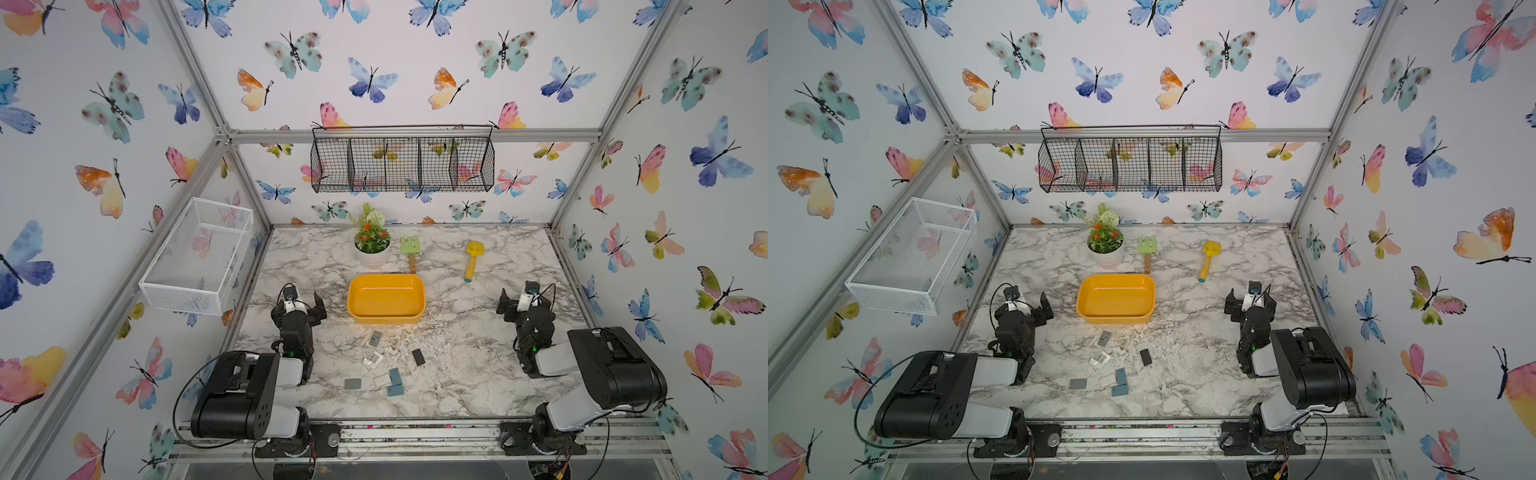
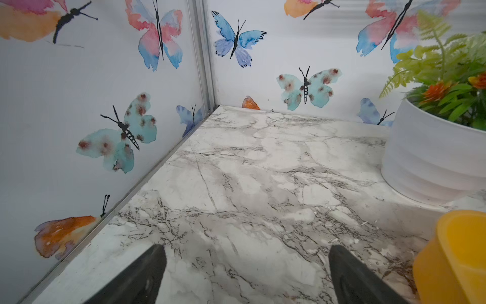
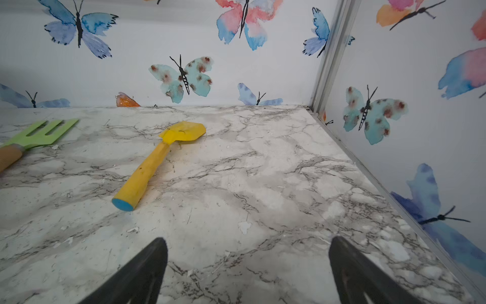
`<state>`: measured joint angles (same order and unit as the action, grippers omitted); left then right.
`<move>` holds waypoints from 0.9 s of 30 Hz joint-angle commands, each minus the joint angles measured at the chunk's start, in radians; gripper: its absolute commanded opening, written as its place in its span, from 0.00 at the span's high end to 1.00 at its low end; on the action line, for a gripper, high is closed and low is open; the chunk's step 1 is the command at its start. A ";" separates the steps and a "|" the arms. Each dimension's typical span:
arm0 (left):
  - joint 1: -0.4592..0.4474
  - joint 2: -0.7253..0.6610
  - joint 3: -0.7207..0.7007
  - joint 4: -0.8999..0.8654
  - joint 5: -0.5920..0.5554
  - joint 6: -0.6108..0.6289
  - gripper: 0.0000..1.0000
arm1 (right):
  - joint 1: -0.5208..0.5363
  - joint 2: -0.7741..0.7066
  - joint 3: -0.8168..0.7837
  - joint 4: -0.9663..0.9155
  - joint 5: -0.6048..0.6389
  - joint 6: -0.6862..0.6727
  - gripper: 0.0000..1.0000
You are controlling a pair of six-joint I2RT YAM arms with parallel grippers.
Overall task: Put the eraser in the storage box
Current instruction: Pick up the eraser from the center of the board.
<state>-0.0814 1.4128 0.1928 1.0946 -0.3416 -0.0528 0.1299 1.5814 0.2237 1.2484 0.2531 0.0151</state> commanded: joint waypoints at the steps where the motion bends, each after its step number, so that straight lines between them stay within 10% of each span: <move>1: -0.004 -0.005 0.004 0.003 0.004 -0.002 0.02 | -0.004 0.003 0.021 -0.017 -0.006 0.009 0.02; 27: 0.006 -0.018 0.008 0.009 0.012 -0.004 0.02 | -0.004 -0.004 0.003 0.016 0.000 -0.001 0.02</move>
<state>-0.0803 1.4124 0.1928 1.0946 -0.3344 -0.0528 0.1299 1.5814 0.2253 1.2423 0.2531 0.0147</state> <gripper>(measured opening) 0.984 0.982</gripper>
